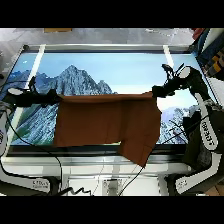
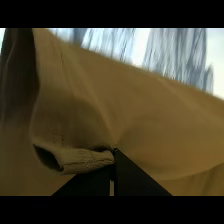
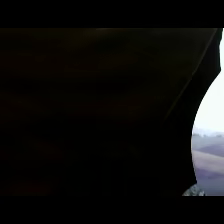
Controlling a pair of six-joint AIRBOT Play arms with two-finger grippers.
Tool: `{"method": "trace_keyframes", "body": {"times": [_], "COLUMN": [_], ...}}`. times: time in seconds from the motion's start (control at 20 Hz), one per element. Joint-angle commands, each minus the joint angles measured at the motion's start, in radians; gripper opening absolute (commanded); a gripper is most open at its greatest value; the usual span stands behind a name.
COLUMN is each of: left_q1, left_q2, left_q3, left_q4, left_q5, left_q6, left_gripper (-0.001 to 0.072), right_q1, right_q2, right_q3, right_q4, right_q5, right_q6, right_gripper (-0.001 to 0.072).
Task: Fold the clothes and pants, and hang the long-sleeved shirts on hangers.
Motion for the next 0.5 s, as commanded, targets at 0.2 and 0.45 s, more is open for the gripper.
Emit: {"method": "trace_keyframes", "body": {"times": [0.2, 0.45], "left_q1": [0.013, 0.033], "left_q2": [-0.005, -0.002], "left_q3": [0.002, 0.019], "left_q4": [0.101, 0.096], "left_q5": [-0.148, -0.180], "left_q6": [-0.034, -0.030], "left_gripper": [0.0720, 0.0695], "right_q1": [-0.008, -0.017], "right_q2": [-0.001, 0.001], "right_q3": [0.000, 0.001], "right_q4": [-0.069, -0.157], "right_q5": [0.193, 0.231], "right_q6": [-0.001, -0.018], "right_gripper": [0.0469, 0.0544]}}
